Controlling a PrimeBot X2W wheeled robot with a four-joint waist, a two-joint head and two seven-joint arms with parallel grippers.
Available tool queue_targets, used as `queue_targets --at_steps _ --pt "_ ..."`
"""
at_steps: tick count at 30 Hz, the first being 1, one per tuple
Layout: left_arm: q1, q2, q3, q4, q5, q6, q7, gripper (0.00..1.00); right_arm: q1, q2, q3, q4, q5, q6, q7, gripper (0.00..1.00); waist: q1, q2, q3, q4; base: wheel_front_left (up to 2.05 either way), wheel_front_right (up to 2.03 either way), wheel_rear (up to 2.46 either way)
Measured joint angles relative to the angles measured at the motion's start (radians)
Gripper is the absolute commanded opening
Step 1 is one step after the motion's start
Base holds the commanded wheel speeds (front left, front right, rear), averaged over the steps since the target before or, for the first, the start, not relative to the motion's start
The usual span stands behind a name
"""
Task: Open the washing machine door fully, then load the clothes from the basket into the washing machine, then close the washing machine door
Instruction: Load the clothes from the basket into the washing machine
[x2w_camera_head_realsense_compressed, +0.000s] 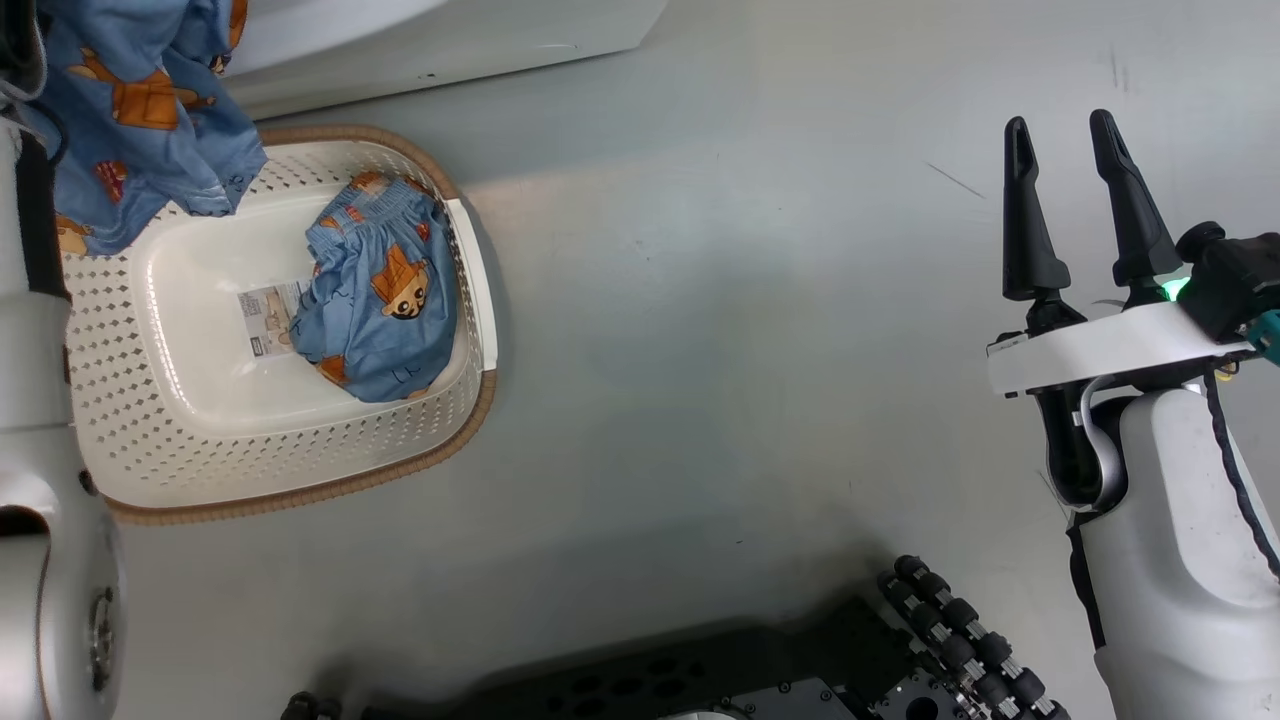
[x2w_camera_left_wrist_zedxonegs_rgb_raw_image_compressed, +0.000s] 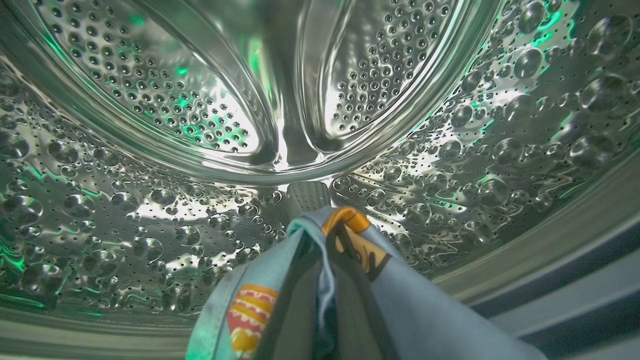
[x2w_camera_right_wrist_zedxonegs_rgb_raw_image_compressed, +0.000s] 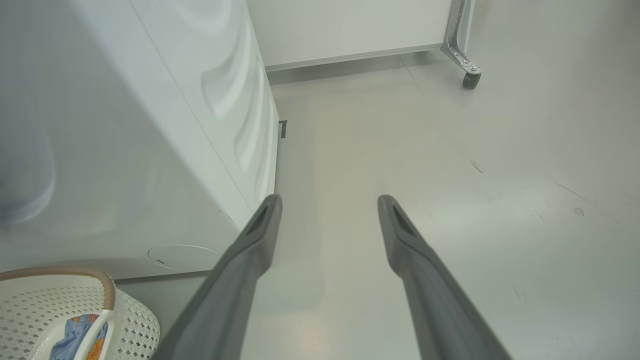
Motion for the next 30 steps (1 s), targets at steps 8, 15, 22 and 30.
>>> queue_targets --at_steps 8,15,22,30 --pt "-0.104 0.001 -0.003 0.031 0.001 -0.006 0.01 0.0 -0.03 0.001 0.019 -0.001 0.0 0.0 0.0 1.0 -0.0001 0.0 0.056 0.005 0.0 0.0 0.0" --pt "-0.185 0.03 -0.027 0.066 0.038 -0.009 0.005 0.0 -0.038 0.004 0.045 0.001 0.001 0.0 0.0 1.0 0.0 0.0 0.095 0.009 0.0 0.0 0.0" --pt "-0.246 0.042 -0.051 0.084 0.075 -0.017 -0.082 0.0 -0.05 0.007 0.061 0.006 0.002 0.0 0.0 1.0 -0.0001 0.0 0.113 0.0 0.0 0.0 0.0" --pt "-0.298 0.034 -0.075 0.088 0.106 -0.026 -0.197 0.0 -0.057 0.008 0.062 0.011 0.011 0.0 0.0 1.0 -0.0001 0.0 0.124 -0.002 0.0 0.0 0.0"
